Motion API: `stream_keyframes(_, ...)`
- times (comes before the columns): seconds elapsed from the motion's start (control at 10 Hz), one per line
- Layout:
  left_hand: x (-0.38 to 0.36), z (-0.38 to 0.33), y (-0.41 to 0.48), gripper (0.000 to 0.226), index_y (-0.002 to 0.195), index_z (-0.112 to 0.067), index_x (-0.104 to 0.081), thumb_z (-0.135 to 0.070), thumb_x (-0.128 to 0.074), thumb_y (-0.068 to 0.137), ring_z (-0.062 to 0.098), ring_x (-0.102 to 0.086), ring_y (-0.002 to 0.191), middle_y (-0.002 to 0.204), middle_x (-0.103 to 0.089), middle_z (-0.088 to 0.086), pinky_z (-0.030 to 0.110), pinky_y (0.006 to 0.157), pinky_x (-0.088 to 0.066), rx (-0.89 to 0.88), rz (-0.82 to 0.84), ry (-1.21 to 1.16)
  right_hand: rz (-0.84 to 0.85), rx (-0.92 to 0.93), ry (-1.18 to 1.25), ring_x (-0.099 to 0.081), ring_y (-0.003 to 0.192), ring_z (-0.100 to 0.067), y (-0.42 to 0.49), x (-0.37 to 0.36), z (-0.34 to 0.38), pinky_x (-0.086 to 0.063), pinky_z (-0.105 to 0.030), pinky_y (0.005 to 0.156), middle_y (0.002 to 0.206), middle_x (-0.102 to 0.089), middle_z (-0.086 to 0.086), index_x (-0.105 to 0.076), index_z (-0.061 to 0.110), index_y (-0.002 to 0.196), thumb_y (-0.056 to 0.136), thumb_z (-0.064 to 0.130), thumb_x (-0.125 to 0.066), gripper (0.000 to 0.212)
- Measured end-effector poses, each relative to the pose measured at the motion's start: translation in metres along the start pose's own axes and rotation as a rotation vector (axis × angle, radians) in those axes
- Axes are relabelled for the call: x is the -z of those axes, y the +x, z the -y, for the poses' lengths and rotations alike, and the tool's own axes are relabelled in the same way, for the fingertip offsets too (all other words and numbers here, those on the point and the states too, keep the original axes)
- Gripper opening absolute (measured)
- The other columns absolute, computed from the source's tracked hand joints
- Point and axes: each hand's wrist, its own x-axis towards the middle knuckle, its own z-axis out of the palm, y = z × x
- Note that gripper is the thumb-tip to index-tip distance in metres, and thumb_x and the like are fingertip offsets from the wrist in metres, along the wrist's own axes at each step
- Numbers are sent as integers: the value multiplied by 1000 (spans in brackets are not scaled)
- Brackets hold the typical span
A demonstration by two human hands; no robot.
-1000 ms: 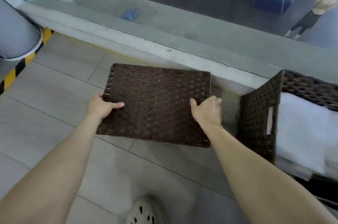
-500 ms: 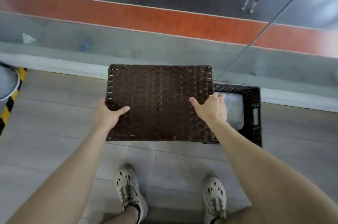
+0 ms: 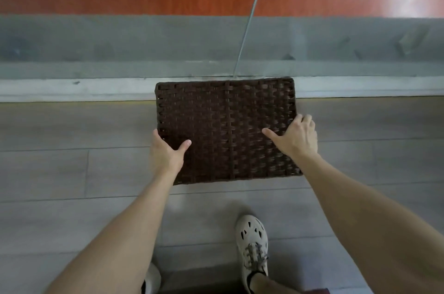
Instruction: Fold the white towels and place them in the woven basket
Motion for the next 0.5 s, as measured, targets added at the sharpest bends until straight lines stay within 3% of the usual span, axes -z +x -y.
stream_keyframes(0.2,-10,6,3,100,156,-18,-37,-54,-91,79,30,-58,136,149,-59,4,52,111,-53,-19,-81,49,-52,29,-31,-45,135,-39,8,-20,-4,-50,-52,109,145,-43,-20,-34,-2,152,75,98,-52,128)
stream_keyframes(0.3,-7,6,2,103,160,-16,-33,-55,-88,82,32,-55,139,153,-54,8,54,113,-51,-37,-47,83,5,32,-7,-42,141,-39,8,-21,-6,-50,-52,110,153,-36,-21,-22,-3,161,78,97,-48,132)
stream_keyframes(0.4,9,1,1,101,164,-17,-27,-53,-83,88,35,-51,144,160,-46,12,56,115,-49,-17,49,144,83,18,38,-39,147,-40,2,-9,-10,-47,-56,112,162,-30,-20,-15,4,165,84,92,-47,124)
stream_keyframes(0.5,45,-11,-26,83,159,-13,-38,-47,-78,95,38,-53,142,159,-50,16,51,111,-48,26,166,295,148,89,104,-50,136,-39,-18,22,-21,-50,-55,107,150,-43,-17,-38,8,154,95,75,-54,90)
